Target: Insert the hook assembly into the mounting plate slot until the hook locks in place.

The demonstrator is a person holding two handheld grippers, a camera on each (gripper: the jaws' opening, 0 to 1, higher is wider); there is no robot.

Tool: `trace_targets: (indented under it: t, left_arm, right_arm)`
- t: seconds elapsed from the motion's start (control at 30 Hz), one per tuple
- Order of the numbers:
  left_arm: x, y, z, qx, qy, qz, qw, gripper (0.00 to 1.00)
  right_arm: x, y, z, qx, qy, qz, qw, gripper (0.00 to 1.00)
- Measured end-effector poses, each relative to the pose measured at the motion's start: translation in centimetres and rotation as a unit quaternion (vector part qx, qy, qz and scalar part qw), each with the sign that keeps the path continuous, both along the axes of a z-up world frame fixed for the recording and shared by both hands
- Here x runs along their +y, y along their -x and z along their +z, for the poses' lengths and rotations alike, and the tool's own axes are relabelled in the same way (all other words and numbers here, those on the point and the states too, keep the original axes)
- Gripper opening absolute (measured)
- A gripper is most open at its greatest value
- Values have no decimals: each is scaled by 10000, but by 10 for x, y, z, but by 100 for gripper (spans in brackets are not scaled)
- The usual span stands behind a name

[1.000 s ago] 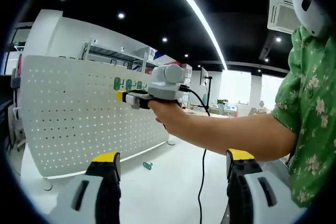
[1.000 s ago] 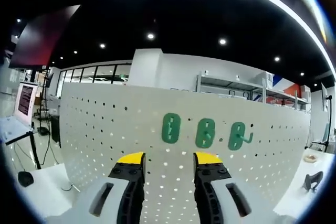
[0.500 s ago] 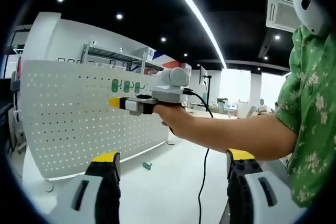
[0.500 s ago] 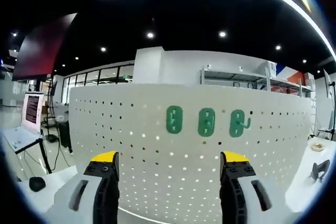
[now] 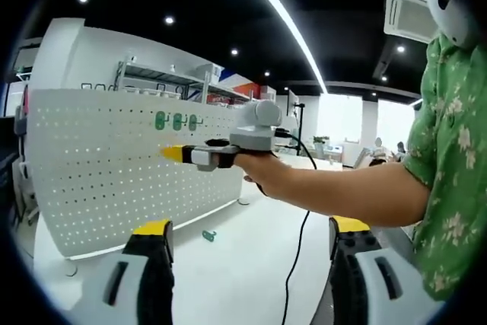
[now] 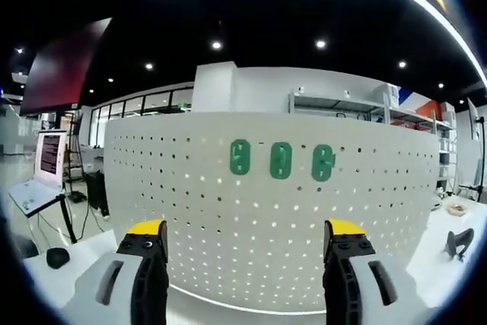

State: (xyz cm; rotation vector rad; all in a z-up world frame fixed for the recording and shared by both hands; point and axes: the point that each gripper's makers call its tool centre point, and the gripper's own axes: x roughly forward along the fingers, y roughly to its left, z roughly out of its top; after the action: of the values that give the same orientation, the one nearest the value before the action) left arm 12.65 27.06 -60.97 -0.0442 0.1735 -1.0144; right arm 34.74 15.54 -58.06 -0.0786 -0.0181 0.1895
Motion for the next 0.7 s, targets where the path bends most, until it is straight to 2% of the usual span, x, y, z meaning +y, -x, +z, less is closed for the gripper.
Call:
trace_targets:
  t: [0.23, 0.47, 0.7]
  left_arm:
    - [-3, 7, -16, 192, -343, 60, 9992, 87]
    - [-7, 18, -30, 324, -494, 83, 9982, 87]
    - [-7, 30, -52, 496, -785, 139, 9956, 87]
  right_arm:
    - [-14, 20, -13, 137, 77, -15, 9999, 85]
    - [-26, 41, -27, 298, 133, -8, 9995, 84]
    - [-35, 63, -38, 434, 167, 22, 9989, 83]
